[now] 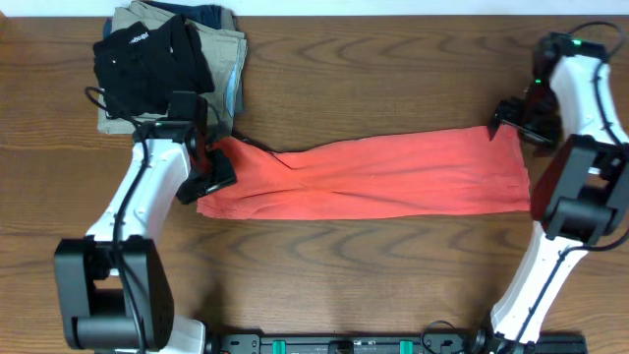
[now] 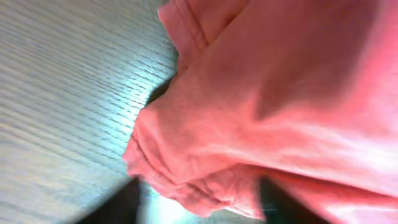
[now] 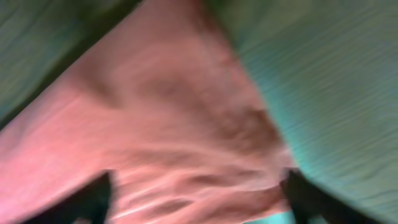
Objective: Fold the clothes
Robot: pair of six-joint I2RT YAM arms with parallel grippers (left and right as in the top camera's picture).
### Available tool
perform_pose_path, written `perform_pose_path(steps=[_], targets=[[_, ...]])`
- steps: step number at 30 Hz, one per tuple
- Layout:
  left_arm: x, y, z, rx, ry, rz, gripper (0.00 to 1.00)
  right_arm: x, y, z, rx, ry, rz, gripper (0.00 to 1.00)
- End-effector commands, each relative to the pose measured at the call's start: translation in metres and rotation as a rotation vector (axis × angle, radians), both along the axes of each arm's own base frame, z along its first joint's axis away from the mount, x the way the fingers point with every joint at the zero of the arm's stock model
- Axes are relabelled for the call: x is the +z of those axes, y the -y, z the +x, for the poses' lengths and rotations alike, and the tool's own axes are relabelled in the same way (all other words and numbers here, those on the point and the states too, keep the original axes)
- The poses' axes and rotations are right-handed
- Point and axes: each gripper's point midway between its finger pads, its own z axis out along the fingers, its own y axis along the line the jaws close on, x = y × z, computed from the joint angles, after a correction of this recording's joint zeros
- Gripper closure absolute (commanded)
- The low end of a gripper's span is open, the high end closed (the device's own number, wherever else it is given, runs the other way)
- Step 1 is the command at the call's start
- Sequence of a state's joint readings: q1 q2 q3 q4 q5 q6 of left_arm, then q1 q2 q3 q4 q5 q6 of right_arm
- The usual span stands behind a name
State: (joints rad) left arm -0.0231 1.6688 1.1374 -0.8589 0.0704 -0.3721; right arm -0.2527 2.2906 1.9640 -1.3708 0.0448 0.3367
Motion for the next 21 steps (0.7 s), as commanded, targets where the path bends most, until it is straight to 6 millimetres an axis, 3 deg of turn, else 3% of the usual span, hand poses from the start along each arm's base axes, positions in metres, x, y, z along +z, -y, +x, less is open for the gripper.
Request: perform_pose_path(steps=[1, 4, 9, 13, 21], targets=[[-0.004, -0.004, -0.006, -0.006, -0.026, 0.024, 0.17, -0.005, 0.035, -0.012, -0.018, -0.004, 0.008, 0.01], [-0.005, -0.004, -0.010, -0.006, -0.043, 0.024, 0.12, -0.015, 0.042, -0.015, 0.012, 0.046, 0.123, 0.01], [-0.005, -0.004, -0.015, -0.007, -0.060, 0.025, 0.09, -0.019, 0.031, -0.009, 0.079, 0.260, 0.453, 0.01], [-0.005, -0.004, -0.014, -0.006, -0.059, 0.024, 0.08, -0.026, 0.026, -0.015, 0.109, 0.321, 0.546, 0.01], [-0.005, -0.004, -0.014, -0.006, -0.059, 0.024, 0.08, -0.053, -0.011, -0.028, 0.152, 0.297, 0.626, 0.01]])
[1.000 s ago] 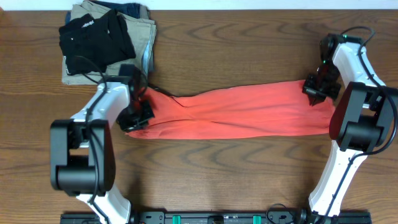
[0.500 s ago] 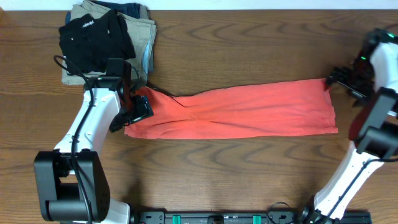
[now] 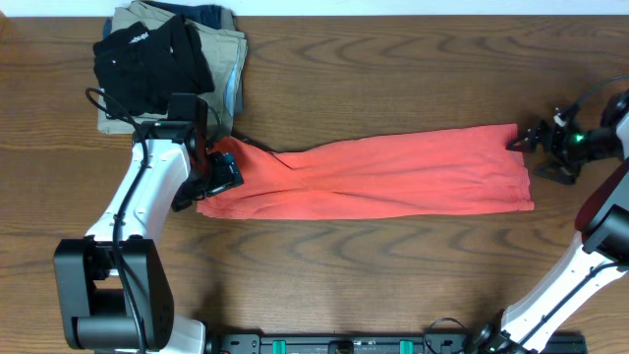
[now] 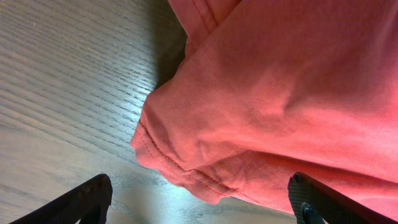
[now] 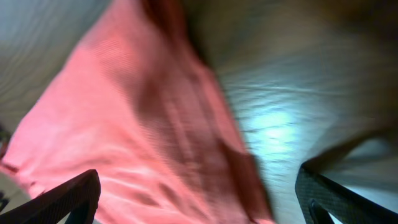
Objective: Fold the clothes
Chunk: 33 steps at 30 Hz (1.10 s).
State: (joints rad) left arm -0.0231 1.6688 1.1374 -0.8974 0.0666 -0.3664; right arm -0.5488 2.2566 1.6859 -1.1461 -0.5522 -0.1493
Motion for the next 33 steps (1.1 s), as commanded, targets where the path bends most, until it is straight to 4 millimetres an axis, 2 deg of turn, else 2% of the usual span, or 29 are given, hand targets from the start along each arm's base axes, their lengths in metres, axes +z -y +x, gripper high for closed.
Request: perform_pose_path(steps=[1, 3, 7, 8, 9, 11, 13, 16, 19, 23, 28, 30, 33], targets=[[-0.004, -0.003, -0.004, -0.001, -0.019, 0.019, 0.08, -0.028, -0.034, -0.013, 0.068, -0.047, 0.069, 0.02], [-0.004, -0.003, -0.004, -0.001, -0.018, 0.019, 0.08, -0.034, -0.044, -0.015, 0.070, -0.069, 0.070, 0.15], [-0.005, -0.004, -0.006, -0.001, -0.024, 0.020, 0.07, -0.041, -0.044, -0.018, 0.022, -0.156, 0.013, 0.74], [-0.006, -0.004, -0.007, -0.001, -0.027, 0.020, 0.07, -0.042, -0.041, -0.019, 0.012, -0.174, -0.007, 0.82], [-0.007, -0.004, -0.008, -0.001, -0.031, 0.020, 0.07, -0.043, -0.036, -0.022, -0.001, -0.198, -0.034, 0.87], [-0.008, -0.004, -0.010, -0.002, -0.035, 0.020, 0.07, -0.044, -0.024, -0.027, -0.044, -0.259, -0.096, 0.88], [-0.010, -0.004, -0.011, -0.002, -0.038, 0.020, 0.07, -0.042, -0.011, -0.031, -0.094, -0.309, -0.148, 0.99], [-0.012, -0.004, -0.012, -0.002, -0.038, 0.020, 0.07, -0.031, 0.005, -0.029, -0.147, -0.334, -0.183, 0.99], [-0.016, -0.004, -0.013, -0.001, -0.037, 0.020, 0.07, -0.008, 0.025, -0.024, -0.225, -0.356, -0.221, 0.99], [-0.018, -0.004, -0.013, -0.001, -0.034, 0.020, 0.07, 0.038, 0.039, -0.010, -0.263, -0.323, -0.234, 0.99], [-0.020, -0.002, -0.010, 0.006, -0.027, 0.010, 0.07, 0.082, 0.038, -0.001, -0.245, -0.292, -0.274, 0.99], [-0.020, 0.000, -0.011, 0.006, -0.027, -0.004, 0.07, 0.091, 0.034, -0.004, -0.218, -0.319, -0.332, 0.99], [-0.020, 0.000, -0.011, 0.006, -0.027, -0.003, 0.07, 0.092, 0.022, -0.008, -0.170, -0.367, -0.412, 0.99]])
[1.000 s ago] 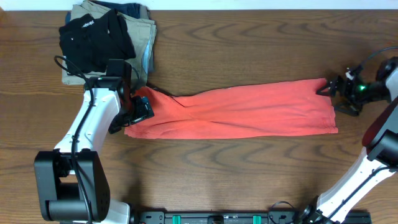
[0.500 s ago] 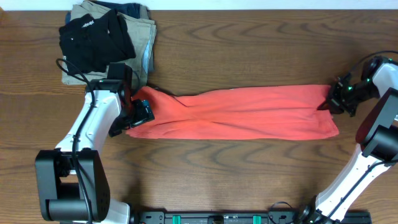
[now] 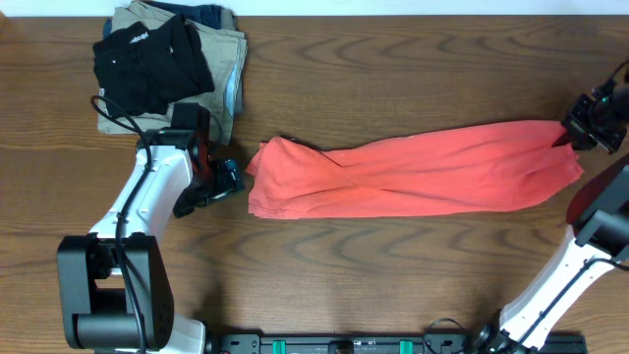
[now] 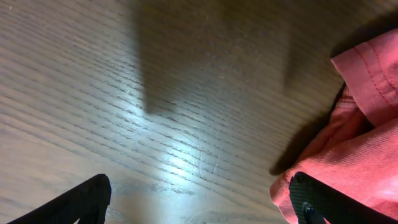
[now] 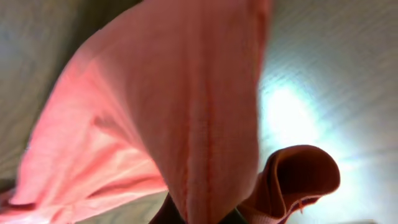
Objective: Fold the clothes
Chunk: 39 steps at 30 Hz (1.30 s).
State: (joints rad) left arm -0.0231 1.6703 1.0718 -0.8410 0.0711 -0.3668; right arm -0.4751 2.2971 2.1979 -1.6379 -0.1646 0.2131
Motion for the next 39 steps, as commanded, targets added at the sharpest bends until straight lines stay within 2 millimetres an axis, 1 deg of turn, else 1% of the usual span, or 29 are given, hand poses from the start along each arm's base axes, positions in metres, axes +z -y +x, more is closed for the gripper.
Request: perform_pose_path(steps=[1, 4, 9, 10, 15, 17, 21, 29, 30, 32, 33, 34, 35, 37, 39], targets=[[-0.003, 0.000, -0.003, 0.005, -0.016, 0.001, 0.07, 0.004, -0.014, 0.002, 0.065, -0.059, -0.113, 0.99], [-0.003, 0.000, -0.003, 0.005, -0.018, 0.001, 0.07, 0.003, -0.038, 0.006, 0.129, -0.082, -0.136, 0.99], [-0.003, 0.000, -0.004, 0.005, -0.020, 0.001, 0.07, 0.003, -0.087, 0.016, 0.267, -0.088, -0.152, 0.99], [-0.003, 0.000, -0.004, 0.005, -0.020, 0.001, 0.07, 0.003, -0.100, 0.017, 0.301, -0.092, -0.152, 0.99], [-0.003, 0.000, -0.004, 0.005, -0.020, 0.001, 0.06, 0.002, -0.143, 0.016, 0.431, -0.109, -0.177, 0.99], [-0.003, 0.000, -0.004, 0.005, -0.020, 0.001, 0.06, -0.001, -0.163, 0.013, 0.486, -0.122, -0.180, 0.98], [-0.003, 0.000, -0.004, 0.005, -0.019, 0.001, 0.06, -0.007, -0.189, 0.006, 0.555, -0.144, -0.180, 0.90], [-0.003, 0.000, -0.003, 0.005, -0.015, 0.001, 0.06, -0.009, -0.227, 0.002, 0.612, -0.139, -0.182, 0.89], [-0.003, 0.000, -0.003, 0.005, -0.015, 0.001, 0.06, -0.009, -0.230, 0.001, 0.622, -0.138, -0.183, 0.87], [-0.003, 0.000, -0.002, 0.005, -0.015, 0.001, 0.06, -0.008, -0.238, -0.001, 0.644, -0.138, -0.184, 0.78], [-0.003, 0.000, -0.002, 0.005, -0.015, 0.001, 0.06, -0.008, -0.242, -0.003, 0.655, -0.140, -0.185, 0.73], [-0.003, 0.000, -0.002, 0.005, -0.015, 0.001, 0.06, -0.008, -0.246, -0.004, 0.666, -0.142, -0.185, 0.62], [-0.003, 0.000, -0.002, 0.005, -0.015, 0.001, 0.06, -0.008, -0.250, -0.005, 0.676, -0.142, -0.186, 0.56], [-0.003, 0.000, -0.003, 0.005, -0.015, 0.001, 0.06, -0.008, -0.256, -0.007, 0.694, -0.140, -0.187, 0.51], [-0.003, 0.000, -0.003, 0.005, -0.015, 0.001, 0.05, -0.008, -0.260, -0.008, 0.706, -0.139, -0.190, 0.51]])
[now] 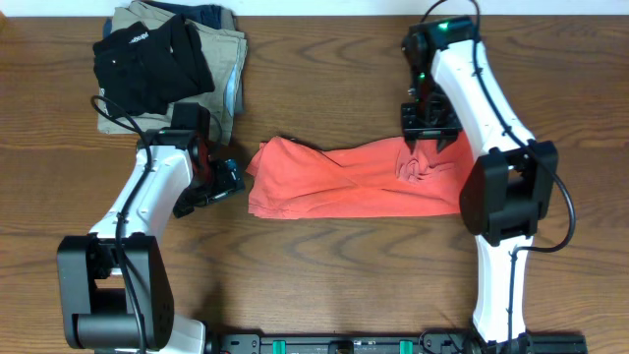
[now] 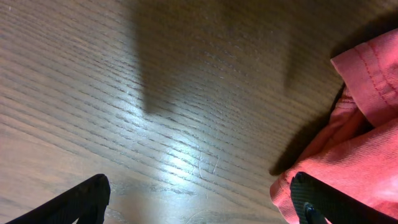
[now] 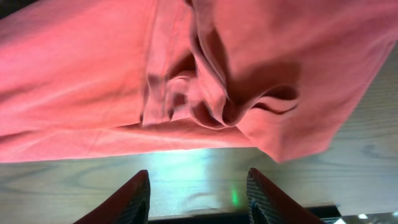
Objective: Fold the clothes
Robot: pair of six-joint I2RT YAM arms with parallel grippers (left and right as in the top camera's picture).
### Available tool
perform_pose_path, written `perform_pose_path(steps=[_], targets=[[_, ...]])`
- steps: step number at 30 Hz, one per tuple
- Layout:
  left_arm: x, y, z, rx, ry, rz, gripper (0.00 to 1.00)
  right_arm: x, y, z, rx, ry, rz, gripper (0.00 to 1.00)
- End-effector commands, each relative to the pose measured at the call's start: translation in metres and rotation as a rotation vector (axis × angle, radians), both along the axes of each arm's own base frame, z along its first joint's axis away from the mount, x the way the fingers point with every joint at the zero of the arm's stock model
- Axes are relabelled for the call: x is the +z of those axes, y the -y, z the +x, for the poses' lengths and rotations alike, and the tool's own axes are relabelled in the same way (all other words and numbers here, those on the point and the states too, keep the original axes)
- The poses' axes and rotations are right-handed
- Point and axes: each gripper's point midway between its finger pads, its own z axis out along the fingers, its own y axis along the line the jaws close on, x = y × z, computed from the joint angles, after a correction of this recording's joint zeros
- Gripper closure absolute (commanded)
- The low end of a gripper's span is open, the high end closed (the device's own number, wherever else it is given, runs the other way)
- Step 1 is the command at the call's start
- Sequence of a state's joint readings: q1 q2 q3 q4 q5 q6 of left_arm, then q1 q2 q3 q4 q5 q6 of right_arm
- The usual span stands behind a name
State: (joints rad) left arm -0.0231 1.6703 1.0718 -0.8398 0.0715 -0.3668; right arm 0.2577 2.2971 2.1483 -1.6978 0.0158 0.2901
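A red garment (image 1: 344, 182) lies across the middle of the table, its right end doubled back into a rumpled bunch (image 1: 421, 162). My right gripper (image 1: 429, 138) hovers open at the far edge of that bunch. In the right wrist view the creased cloth (image 3: 186, 81) fills the top, and bare wood shows between the spread fingers (image 3: 134, 199). My left gripper (image 1: 224, 180) stands open just left of the garment's left end. Its wrist view shows wood between the fingers (image 2: 84, 202) and the red hem (image 2: 367, 124) at the right.
A stack of folded clothes sits at the back left corner, with a black piece (image 1: 147, 59) on top of khaki ones (image 1: 216, 44). The left arm's elbow is close beside this stack. The table's wood (image 1: 344, 275) runs to the front.
My right gripper held the garment's right end out at the far right. Now that end lies doubled back toward the middle, and the gripper is open just behind it. The left arm has not moved.
The garment lay stretched out long with a gripper at each end. Then both grippers stood open at its ends. Then it lay shifted right, away from the open left gripper, with its right end held. Now it lies shorter, folded in and released.
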Motion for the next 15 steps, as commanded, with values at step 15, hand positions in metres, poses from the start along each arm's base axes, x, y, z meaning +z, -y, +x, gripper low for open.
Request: perform_pose_path(steps=[15], targets=[[-0.003, 0.000, 0.001, 0.005, -0.002, 0.001, 0.05, 0.002, 0.043, 0.004, -0.024, -0.011, 0.018, 0.22]])
